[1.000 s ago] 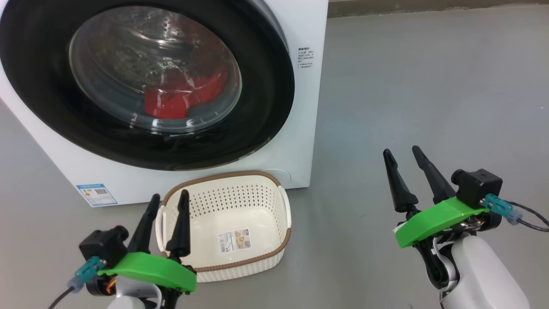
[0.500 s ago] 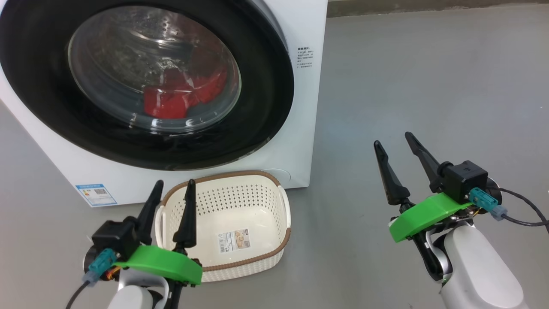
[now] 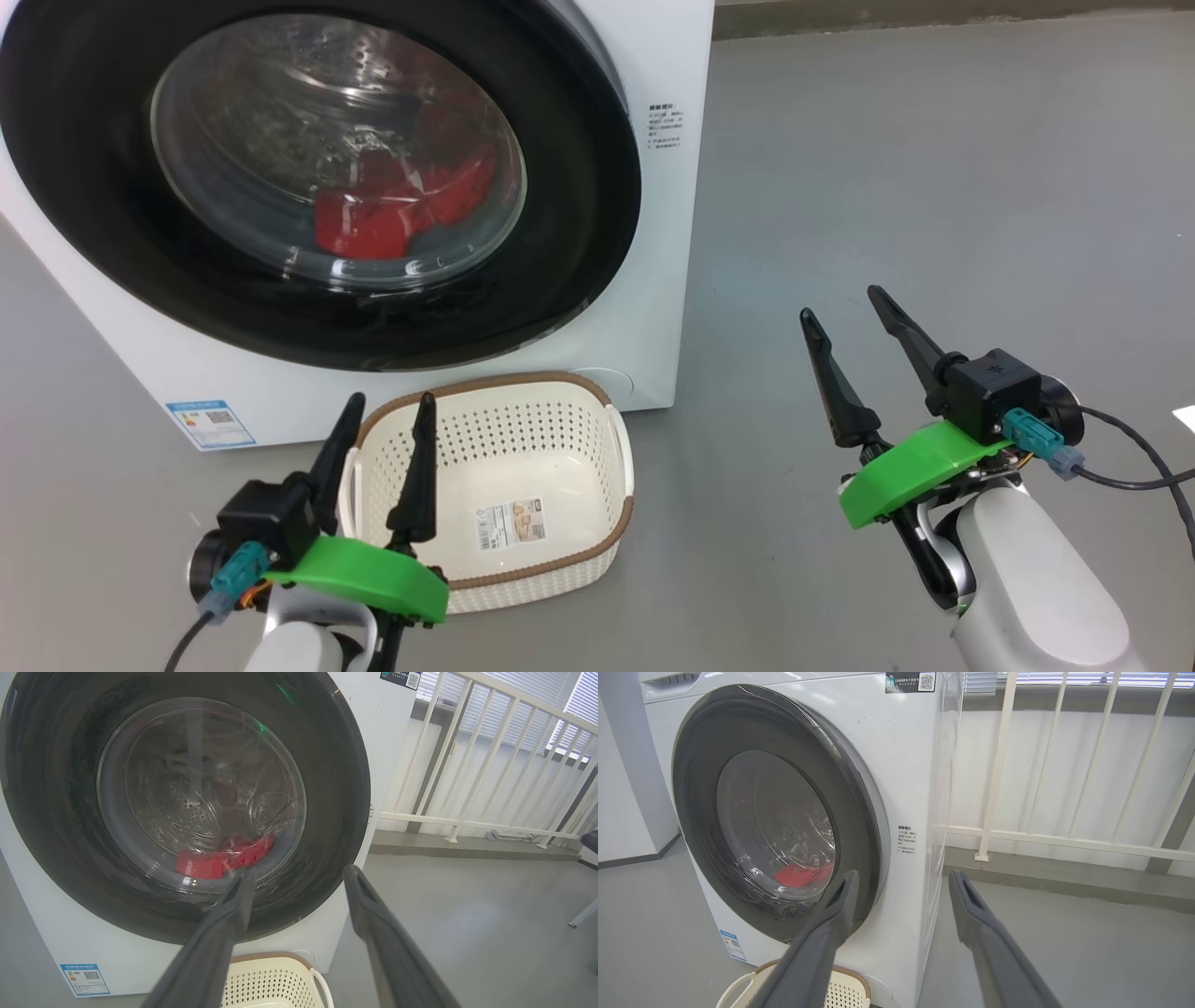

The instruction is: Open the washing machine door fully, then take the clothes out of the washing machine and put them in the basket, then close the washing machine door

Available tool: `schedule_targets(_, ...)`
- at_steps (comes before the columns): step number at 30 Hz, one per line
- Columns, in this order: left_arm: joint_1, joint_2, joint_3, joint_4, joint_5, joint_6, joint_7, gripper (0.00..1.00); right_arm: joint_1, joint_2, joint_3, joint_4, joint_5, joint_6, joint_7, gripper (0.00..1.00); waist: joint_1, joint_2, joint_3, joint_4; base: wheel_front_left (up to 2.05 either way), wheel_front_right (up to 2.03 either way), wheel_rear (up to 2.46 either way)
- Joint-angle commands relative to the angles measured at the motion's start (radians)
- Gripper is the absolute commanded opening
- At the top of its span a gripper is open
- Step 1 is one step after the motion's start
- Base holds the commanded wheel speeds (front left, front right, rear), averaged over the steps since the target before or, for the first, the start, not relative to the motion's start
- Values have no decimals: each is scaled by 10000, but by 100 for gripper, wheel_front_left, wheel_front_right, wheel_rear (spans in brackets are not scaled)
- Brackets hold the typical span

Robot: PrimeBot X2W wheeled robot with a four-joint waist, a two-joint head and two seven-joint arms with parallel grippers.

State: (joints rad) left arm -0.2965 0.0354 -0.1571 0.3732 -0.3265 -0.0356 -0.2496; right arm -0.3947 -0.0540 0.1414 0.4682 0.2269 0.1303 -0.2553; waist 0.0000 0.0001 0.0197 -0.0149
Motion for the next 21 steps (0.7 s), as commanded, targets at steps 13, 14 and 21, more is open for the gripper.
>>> schedule_targets(13, -549, 149, 142, -506, -75, 30, -122, 100, -414, 38, 49, -409, -164, 4, -65, 100, 0, -1, 461, 127, 0, 0, 0)
schedule_targets(14, -565, 149, 141, -570, -71, 33, -122, 100, -440, 38, 16, -436, -180, 4, -65, 100, 0, -1, 529, 144, 0, 0, 0)
schedule_targets(21, -659, 149, 56, -1316, 44, 176, -122, 100, -769, 38, -220, -551, -418, 4, -65, 0, 0, -1, 1114, 354, 0, 0, 0)
